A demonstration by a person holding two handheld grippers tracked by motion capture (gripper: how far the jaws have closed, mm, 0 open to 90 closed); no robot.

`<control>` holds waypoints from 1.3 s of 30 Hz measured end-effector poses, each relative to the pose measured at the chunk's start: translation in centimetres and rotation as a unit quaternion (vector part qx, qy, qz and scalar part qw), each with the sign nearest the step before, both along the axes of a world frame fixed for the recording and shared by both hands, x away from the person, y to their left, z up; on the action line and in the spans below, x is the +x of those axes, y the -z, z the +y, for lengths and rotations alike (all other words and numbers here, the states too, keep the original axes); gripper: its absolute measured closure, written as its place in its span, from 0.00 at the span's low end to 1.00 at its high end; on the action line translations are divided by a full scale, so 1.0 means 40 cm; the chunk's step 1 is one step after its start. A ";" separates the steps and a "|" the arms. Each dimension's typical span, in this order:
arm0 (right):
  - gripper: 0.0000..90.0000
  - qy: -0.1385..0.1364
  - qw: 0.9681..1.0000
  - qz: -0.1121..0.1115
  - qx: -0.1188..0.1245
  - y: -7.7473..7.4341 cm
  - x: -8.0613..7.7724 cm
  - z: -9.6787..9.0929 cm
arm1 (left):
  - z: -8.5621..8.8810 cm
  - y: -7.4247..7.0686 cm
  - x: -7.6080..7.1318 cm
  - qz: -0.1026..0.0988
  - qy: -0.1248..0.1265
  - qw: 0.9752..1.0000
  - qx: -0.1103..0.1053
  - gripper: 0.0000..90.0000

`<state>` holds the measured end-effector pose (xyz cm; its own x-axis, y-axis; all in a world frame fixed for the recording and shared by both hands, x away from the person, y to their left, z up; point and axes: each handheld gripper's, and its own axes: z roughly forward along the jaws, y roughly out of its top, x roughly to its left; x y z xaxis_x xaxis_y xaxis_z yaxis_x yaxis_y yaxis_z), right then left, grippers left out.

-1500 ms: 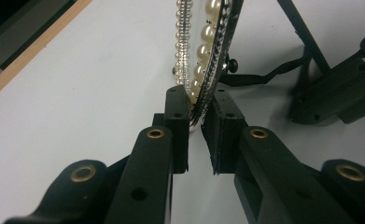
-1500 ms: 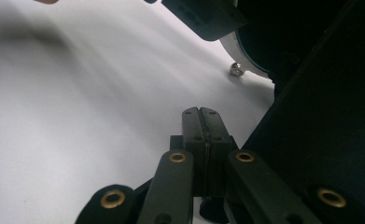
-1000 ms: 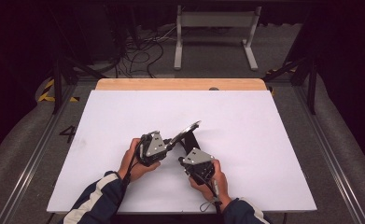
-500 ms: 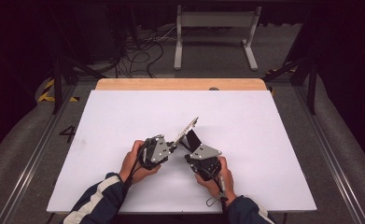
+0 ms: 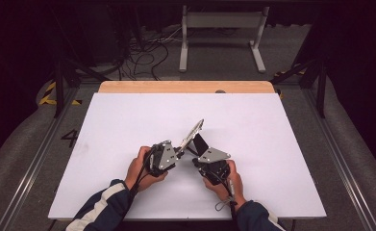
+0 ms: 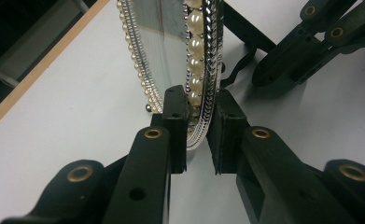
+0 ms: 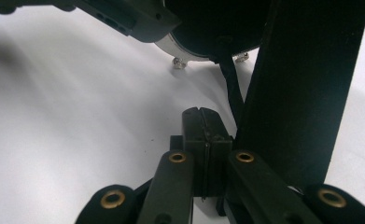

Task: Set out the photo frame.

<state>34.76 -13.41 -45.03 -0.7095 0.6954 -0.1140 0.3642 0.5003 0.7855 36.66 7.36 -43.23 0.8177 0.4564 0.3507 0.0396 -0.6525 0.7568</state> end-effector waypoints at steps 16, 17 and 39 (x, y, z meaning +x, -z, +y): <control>1.00 -0.006 1.000 0.016 -0.002 0.001 -0.005 -0.027 | 0.005 0.047 0.034 0.015 0.002 1.000 0.013 0.83; 1.00 -0.007 1.000 0.015 -0.003 0.001 -0.006 -0.027 | 0.005 0.047 0.034 0.016 0.002 1.000 0.012 0.83; 1.00 0.005 1.000 0.025 -0.011 0.004 0.002 -0.056 | -0.023 0.041 -0.007 0.003 0.009 0.999 0.033 0.81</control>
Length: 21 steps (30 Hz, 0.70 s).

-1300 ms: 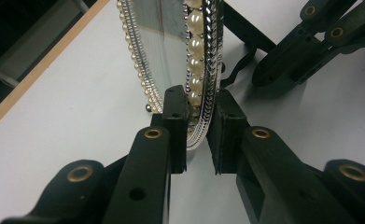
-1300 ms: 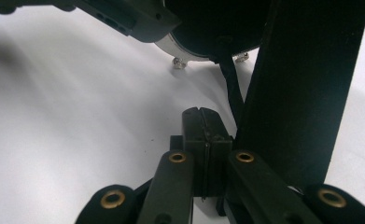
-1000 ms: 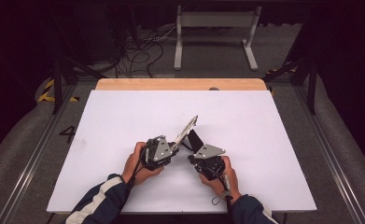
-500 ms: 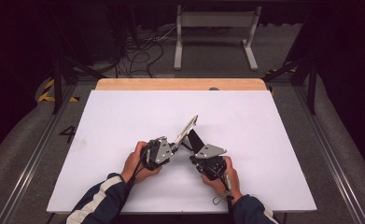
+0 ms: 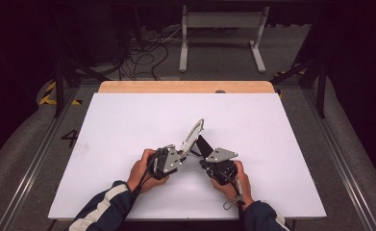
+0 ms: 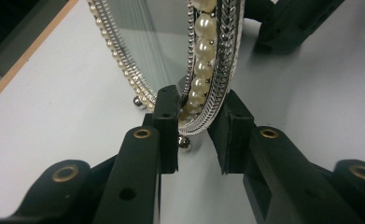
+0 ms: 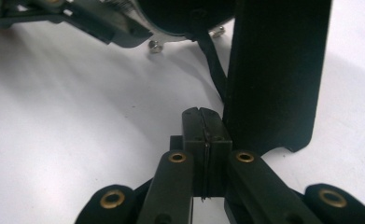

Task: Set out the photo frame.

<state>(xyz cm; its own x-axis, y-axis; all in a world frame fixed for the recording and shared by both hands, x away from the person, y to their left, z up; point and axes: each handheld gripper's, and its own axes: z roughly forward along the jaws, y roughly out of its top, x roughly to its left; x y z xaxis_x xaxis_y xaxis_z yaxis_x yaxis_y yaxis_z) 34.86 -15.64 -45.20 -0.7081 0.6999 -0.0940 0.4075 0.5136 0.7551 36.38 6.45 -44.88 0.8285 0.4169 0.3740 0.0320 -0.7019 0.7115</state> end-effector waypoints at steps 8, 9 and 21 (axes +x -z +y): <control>1.00 0.003 1.000 -0.002 -0.003 -0.001 0.005 -0.008 | -0.002 0.001 0.001 0.001 0.007 1.000 -0.008 0.80; 1.00 0.003 1.000 -0.002 -0.004 -0.001 0.005 -0.009 | -0.002 0.001 0.002 0.002 0.008 1.000 -0.009 0.80; 1.00 0.003 1.000 0.005 0.011 0.012 -0.007 -0.030 | 0.003 0.002 0.008 0.014 0.013 1.000 -0.021 0.79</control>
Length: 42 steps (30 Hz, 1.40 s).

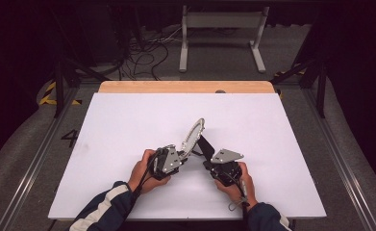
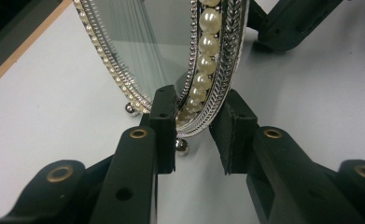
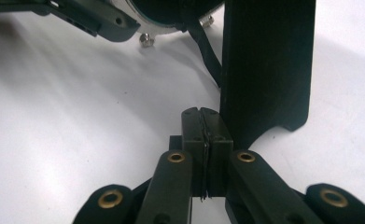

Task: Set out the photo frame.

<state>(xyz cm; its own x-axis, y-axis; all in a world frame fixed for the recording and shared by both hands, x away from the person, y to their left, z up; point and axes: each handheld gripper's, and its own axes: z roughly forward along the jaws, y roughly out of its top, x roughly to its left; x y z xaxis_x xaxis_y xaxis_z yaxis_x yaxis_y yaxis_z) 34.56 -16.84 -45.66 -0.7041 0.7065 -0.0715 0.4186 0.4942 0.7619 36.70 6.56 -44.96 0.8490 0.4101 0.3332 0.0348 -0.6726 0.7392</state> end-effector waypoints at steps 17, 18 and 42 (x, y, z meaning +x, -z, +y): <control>1.00 -0.001 1.000 0.005 -0.018 0.008 0.021 -0.014 | -0.013 -0.002 -0.006 0.016 -0.002 1.000 -0.007 0.77; 1.00 -0.001 1.000 0.005 -0.019 0.008 0.023 -0.016 | -0.014 -0.002 -0.006 0.015 -0.001 1.000 -0.007 0.77; 0.99 0.039 0.999 0.006 -0.001 0.011 0.078 -0.051 | -0.023 0.000 -0.005 0.040 0.024 0.998 -0.035 0.68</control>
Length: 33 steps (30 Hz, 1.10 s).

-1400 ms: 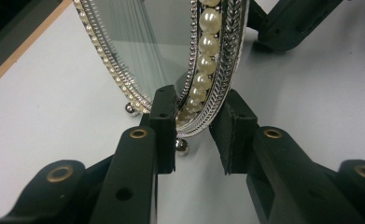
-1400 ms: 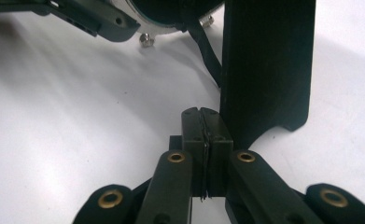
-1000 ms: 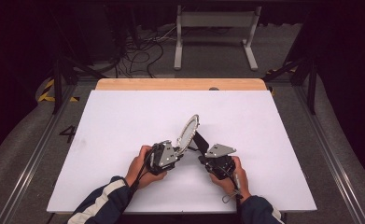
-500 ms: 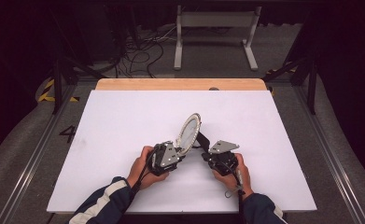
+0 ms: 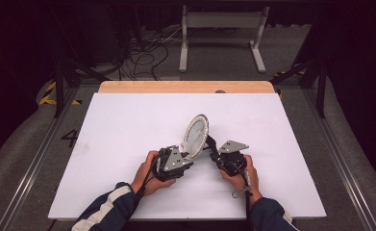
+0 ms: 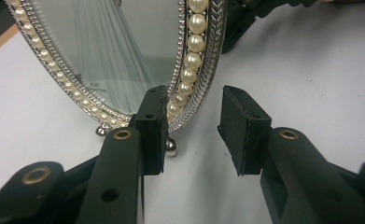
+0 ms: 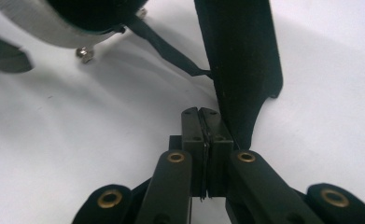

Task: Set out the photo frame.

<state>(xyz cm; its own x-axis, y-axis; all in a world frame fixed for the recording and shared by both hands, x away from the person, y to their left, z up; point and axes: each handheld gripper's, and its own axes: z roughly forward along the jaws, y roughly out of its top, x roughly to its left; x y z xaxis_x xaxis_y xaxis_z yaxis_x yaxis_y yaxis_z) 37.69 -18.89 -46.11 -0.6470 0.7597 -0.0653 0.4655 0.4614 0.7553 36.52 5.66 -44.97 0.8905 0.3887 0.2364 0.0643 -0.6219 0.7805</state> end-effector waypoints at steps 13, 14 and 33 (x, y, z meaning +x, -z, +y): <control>0.83 -0.017 0.999 -0.022 0.021 -0.016 -0.027 -0.005 | 0.082 -0.026 -0.005 0.015 -0.009 1.000 -0.026 0.46; 0.82 -0.022 0.999 -0.024 0.026 -0.020 -0.034 -0.004 | 0.089 -0.025 -0.006 0.019 -0.011 0.999 -0.026 0.44; 0.43 -0.031 0.994 -0.039 0.096 -0.022 -0.068 0.125 | 0.297 0.009 -0.076 0.032 -0.104 0.994 -0.033 0.19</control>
<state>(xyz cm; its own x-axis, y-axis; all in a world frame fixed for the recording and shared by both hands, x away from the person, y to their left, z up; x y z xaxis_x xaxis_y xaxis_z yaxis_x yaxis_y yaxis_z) 34.97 -13.89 -45.24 -0.6914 0.7221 0.0244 0.3772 0.3319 0.8646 33.48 17.54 -45.34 0.8020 0.5783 0.1494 0.2365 -0.5371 0.8097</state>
